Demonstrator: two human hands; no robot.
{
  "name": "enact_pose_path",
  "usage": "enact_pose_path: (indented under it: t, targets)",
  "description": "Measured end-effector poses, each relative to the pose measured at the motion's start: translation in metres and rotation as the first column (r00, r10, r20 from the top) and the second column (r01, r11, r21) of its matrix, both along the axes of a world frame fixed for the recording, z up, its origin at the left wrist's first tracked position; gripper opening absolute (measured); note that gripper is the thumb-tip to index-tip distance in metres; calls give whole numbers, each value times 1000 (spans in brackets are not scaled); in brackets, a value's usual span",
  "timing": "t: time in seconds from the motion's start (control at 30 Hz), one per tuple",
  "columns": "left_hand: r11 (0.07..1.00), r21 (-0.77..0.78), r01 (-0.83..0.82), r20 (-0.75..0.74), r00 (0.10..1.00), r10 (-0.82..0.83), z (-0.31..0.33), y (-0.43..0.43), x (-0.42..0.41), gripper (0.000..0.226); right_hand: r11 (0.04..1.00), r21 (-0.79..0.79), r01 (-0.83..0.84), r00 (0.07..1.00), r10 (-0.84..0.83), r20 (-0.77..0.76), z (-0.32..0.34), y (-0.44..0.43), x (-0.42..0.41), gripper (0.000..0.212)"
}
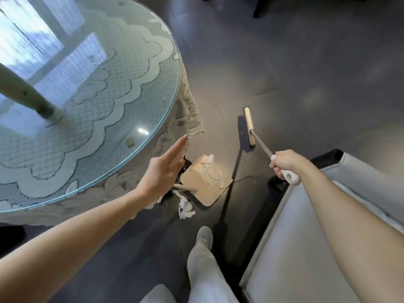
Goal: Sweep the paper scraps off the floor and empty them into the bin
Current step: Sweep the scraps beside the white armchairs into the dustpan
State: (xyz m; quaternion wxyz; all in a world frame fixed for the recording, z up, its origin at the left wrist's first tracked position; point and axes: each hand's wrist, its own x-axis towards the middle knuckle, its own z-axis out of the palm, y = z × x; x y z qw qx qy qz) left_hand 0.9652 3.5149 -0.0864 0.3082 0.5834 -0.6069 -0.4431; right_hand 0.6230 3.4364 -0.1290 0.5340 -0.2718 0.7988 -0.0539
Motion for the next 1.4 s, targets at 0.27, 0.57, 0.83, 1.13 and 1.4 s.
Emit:
enact_pose_path:
  t: [0.27, 0.57, 0.83, 1.13, 1.4]
  targets:
    - [1000, 30, -2, -6, 1000, 3, -15, -15, -1, 66, 962, 154, -227, 972, 234, -27, -44, -27, 5, 57]
    - [1000, -13, -1, 3, 1000, 1, -5, 55, 28, 67, 907, 226, -355, 933, 360, 19, -8, 43, 45, 66]
    - [989, -26, -144, -95, 985, 141, 2, 204, 93, 63, 809, 225, -543, 833, 553, 25, 29, 206, 131, 67]
    - [946, 17, -323, -20, 946, 324, 12, 342, 159, 70, 808, 239, -539, 841, 531, 104, 39, 353, 192, 71]
    - [946, -7, -324, 6, 946, 324, 20, 369, 160, 73, 927, 195, -320, 944, 293, 156, 71, 352, 168, 57]
